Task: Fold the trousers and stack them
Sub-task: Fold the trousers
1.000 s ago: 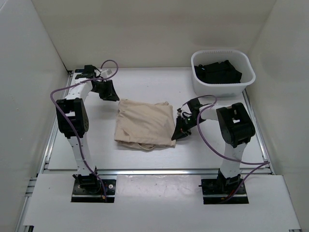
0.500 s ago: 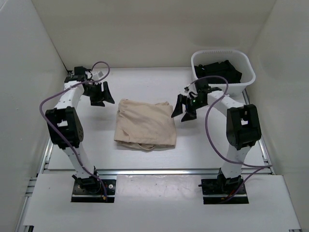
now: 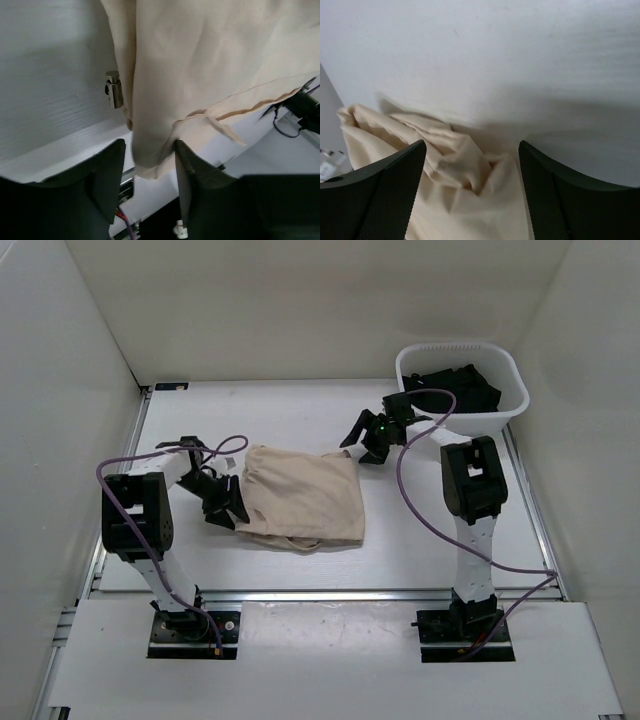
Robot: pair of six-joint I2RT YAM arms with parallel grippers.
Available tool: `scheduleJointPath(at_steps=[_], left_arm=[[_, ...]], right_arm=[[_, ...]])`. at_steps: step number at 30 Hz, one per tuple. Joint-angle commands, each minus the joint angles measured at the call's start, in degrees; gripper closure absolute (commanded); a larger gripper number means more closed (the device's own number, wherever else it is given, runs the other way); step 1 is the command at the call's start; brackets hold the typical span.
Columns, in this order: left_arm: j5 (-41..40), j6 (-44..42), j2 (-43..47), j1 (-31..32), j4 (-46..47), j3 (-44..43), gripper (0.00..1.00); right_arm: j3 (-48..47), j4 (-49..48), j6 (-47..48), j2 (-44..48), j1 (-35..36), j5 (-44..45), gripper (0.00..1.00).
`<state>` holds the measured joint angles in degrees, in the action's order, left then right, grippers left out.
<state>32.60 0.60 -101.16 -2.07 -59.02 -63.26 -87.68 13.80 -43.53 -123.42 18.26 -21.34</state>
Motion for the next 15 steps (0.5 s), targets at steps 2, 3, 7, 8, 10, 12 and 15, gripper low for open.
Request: scheduleJointPath(at_steps=[2, 3, 7, 8, 10, 12, 15], left_arm=[[3.61, -0.6, 0.53, 0.92, 1.81, 2.35, 0.56], [3.61, -0.6, -0.08, 0.92, 1.81, 2.36, 0.62], [3.61, -0.6, -0.09, 0.92, 1.81, 3.68, 0.86], [3.61, -0.6, -0.09, 0.92, 1.81, 4.2, 0.86], [2.3, -0.6, -0.09, 0.92, 1.81, 4.99, 0.86], [0.55, -0.6, 0.61, 0.92, 1.81, 6.21, 0.86], [-3.31, -0.6, 2.02, 0.92, 3.03, 6.83, 0.86]], right_arm=[[-1.71, -10.0, -9.81, -3.85, 1.6, 2.72, 0.28], [-1.71, -10.02, -10.87, -4.37, 1.6, 2.1, 0.36], [-1.1, -10.64, -14.12, -5.08, 1.6, 2.1, 0.92], [-0.48, -11.16, -15.52, -5.08, 1.6, 2.7, 1.0], [1.45, -13.79, -17.81, -4.47, 1.08, 3.93, 1.0], [6.17, -16.25, -22.29, -2.11, 1.07, 6.3, 1.0], [11.72, -20.21, -26.42, 1.33, 0.37, 11.66, 1.0]])
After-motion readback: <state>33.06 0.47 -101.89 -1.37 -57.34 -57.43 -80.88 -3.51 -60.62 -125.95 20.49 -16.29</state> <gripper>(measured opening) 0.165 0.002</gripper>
